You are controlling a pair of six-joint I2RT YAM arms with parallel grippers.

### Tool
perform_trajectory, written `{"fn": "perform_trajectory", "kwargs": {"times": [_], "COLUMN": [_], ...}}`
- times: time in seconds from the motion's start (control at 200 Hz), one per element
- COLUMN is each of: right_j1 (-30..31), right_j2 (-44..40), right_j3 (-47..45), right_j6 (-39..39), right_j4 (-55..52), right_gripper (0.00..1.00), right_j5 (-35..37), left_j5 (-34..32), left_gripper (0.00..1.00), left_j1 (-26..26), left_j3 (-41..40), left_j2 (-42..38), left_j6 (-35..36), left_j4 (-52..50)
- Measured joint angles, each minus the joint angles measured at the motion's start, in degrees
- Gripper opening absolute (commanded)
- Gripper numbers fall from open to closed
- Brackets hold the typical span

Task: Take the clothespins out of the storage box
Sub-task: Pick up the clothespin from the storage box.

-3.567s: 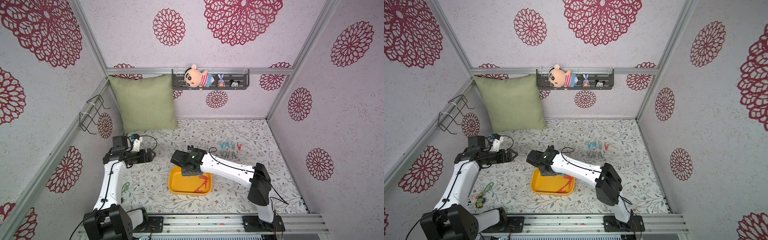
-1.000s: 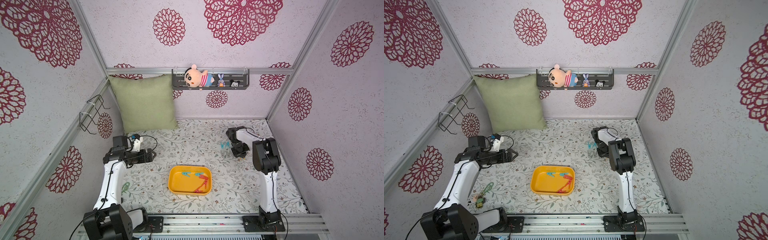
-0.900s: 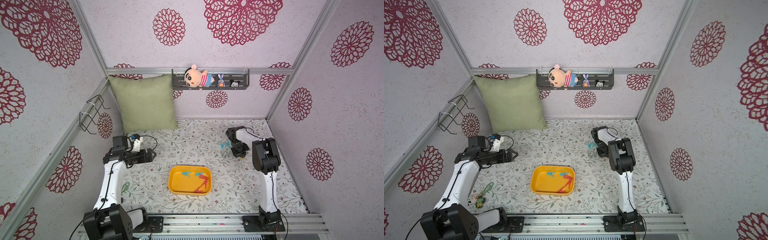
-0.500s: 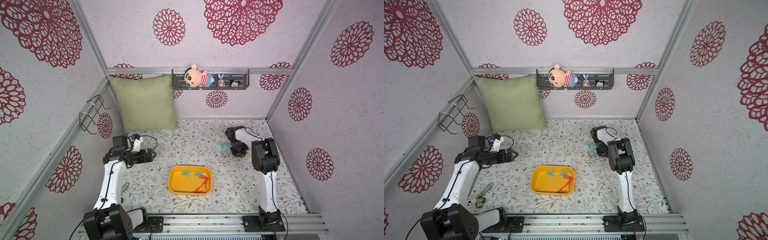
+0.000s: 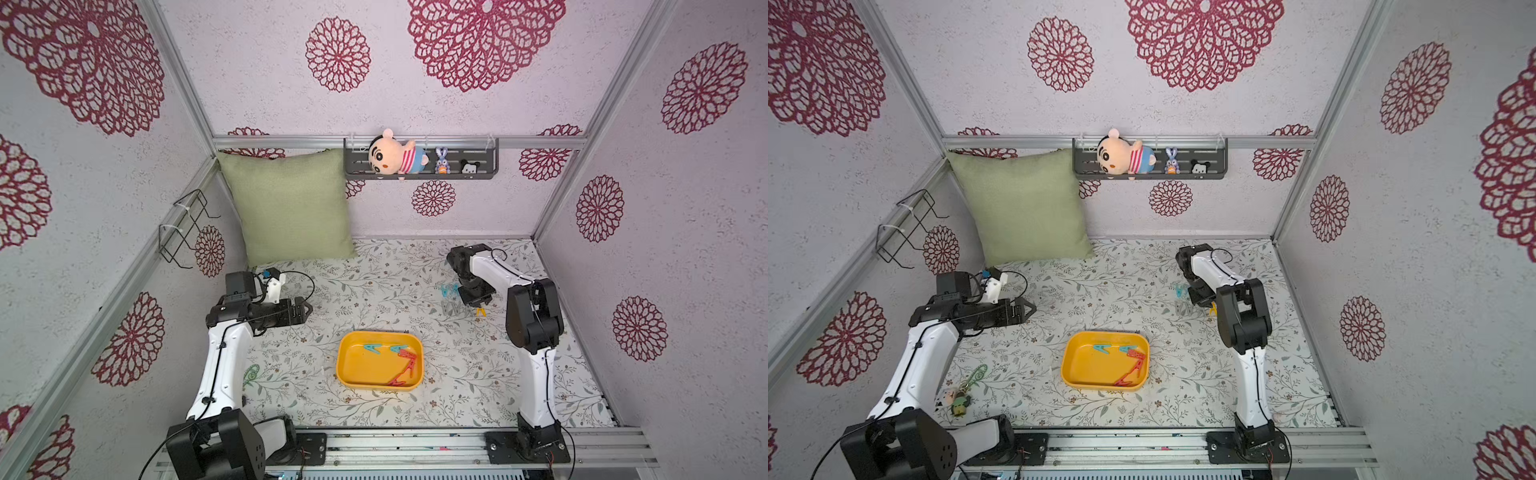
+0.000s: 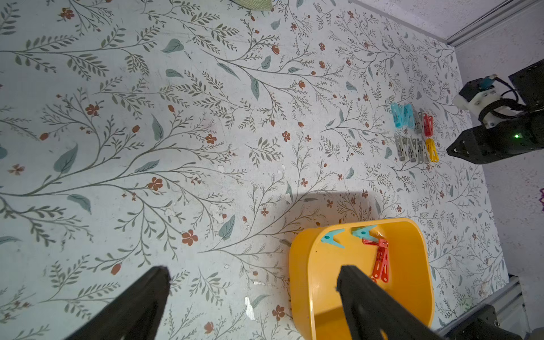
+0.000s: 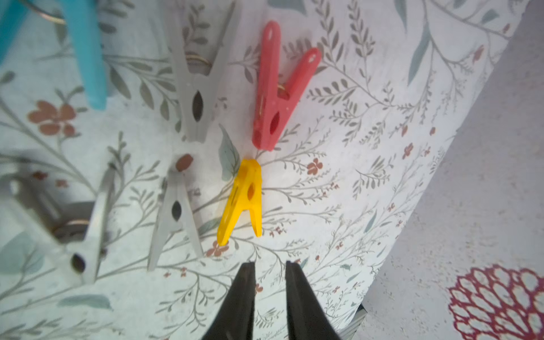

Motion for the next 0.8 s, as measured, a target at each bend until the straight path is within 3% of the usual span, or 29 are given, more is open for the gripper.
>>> {"fn": "perform_trajectory", "kwargs": {"times": [0.27, 0.5, 0.65, 0.8], "right_j1": [5.1, 24.4, 37.7, 45.5], "right_j2": [-11.0, -20.6, -21.6, -17.1], "right_j3": [3.7, 10.4, 4.8, -2.8], "right_j6": [5.2, 13.0, 16.0, 16.7], "right_j4": [-2.4, -2.3, 4.6, 14.8], "right_gripper": [0.27, 0.27, 0.27, 0.27], "right_j5": [-2.6, -4.6, -8.4, -13.9], "left_j5": [-0.4, -1.9, -2.9, -3.4], "left_gripper": [0.97, 0.97, 0.97, 0.97], "left_j1": [0.0, 1.0, 1.7, 2.1], "left_j3": [0.0, 0.0, 0.0, 0.0], "left_j2": [-0.2, -0.2, -0.2, -0.2], "left_j6": [0.0, 0.0, 0.0, 0.0], "left_j4": [0.0, 0.2, 0.8, 1.1]}}
